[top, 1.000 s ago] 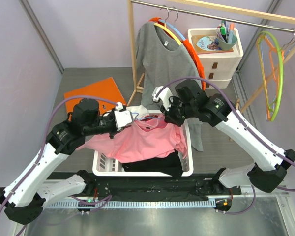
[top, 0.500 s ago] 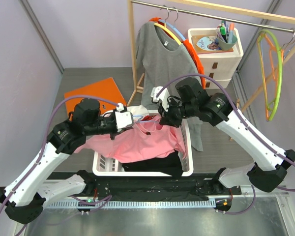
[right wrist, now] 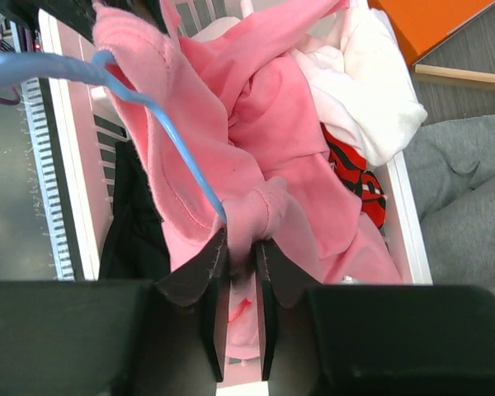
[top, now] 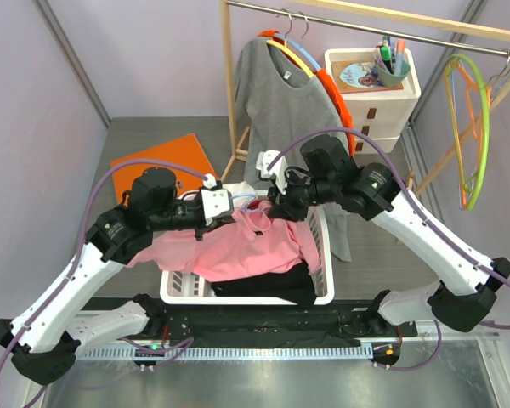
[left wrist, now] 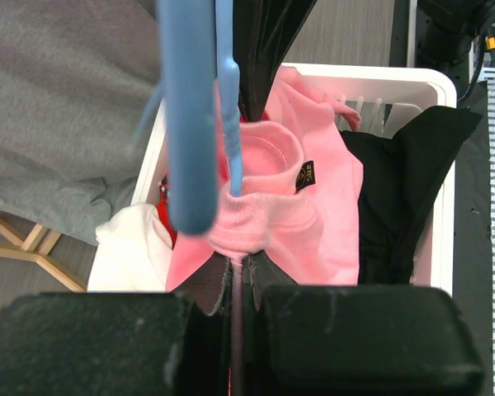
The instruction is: Place the t-shirt on the hanger
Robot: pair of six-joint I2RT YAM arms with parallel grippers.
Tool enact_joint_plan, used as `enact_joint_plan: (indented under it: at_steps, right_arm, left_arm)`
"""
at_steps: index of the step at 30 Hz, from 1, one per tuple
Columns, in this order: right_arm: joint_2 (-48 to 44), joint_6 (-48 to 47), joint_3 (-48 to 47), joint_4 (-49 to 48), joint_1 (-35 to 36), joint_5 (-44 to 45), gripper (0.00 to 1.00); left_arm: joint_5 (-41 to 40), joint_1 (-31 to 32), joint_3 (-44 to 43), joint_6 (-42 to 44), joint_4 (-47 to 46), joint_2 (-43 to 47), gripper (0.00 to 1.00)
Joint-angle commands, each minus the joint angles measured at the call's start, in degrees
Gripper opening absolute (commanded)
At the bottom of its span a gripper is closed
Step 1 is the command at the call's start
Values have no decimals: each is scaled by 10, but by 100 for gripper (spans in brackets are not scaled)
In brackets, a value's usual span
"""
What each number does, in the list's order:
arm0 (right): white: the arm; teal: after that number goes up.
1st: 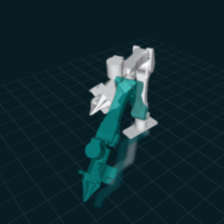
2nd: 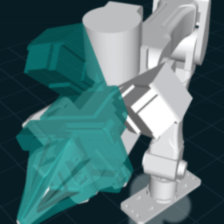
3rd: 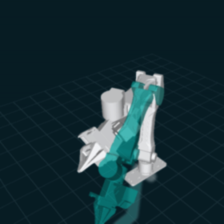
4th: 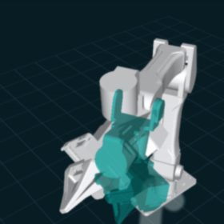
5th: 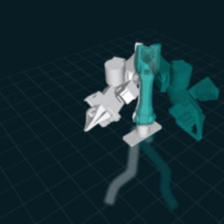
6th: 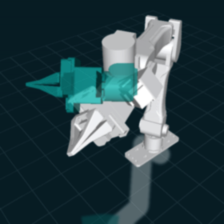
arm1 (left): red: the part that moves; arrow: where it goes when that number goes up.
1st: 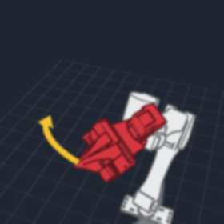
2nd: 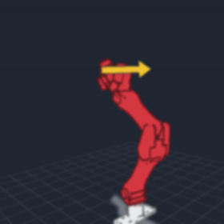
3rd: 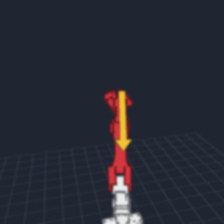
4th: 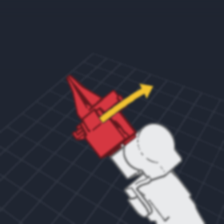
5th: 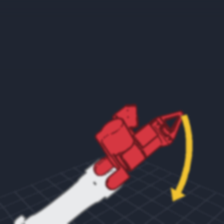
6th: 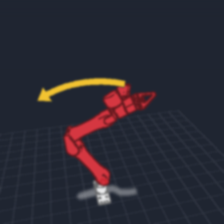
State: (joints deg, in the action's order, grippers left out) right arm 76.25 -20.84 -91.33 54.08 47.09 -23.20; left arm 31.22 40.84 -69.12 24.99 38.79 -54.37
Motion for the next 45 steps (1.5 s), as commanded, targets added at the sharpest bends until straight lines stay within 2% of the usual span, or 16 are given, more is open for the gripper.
enact_joint_plan:
  at_steps: [1,8,10,11,14,21,23,32,37,38,41,42,45]
  right_arm:
    - [-7,4,9,-57,7,-28,25]
    - [-15,3,30,-85,12,-35,30]
    - [-13,3,29,-88,12,-32,17]
    - [-13,3,29,-88,12,-26,1]
    - [-24,-1,29,-83,12,11,1]
    - [-81,-11,44,-72,12,111,1]
    - [-93,-12,41,-65,12,122,1]
    - [-123,-13,20,-6,13,129,1]
    - [-135,-19,7,28,12,120,1]
    - [-134,-20,5,31,12,117,1]
    - [-132,-12,-2,37,12,116,1]
    - [-131,-10,-6,38,12,114,1]
    - [-123,-2,-14,36,12,111,1]
  left_arm:
    - [40,1,5,-14,-61,7,0]
    - [45,2,13,-22,-76,15,0]
    - [42,2,13,-27,-76,14,0]
    - [30,1,12,-27,-73,15,0]
    - [-11,2,8,-18,-37,22,0]
    - [-84,-13,14,0,87,63,29]
    - [-101,-16,23,-5,102,88,31]
    - [-209,-24,8,-6,141,120,25]
    - [-202,-24,-20,4,148,111,22]
    - [-190,-24,-25,6,148,111,25]
    - [-113,-24,-55,3,140,97,61]
    - [-72,-24,-75,3,139,88,64]
    - [-26,-23,-119,-8,135,42,69]
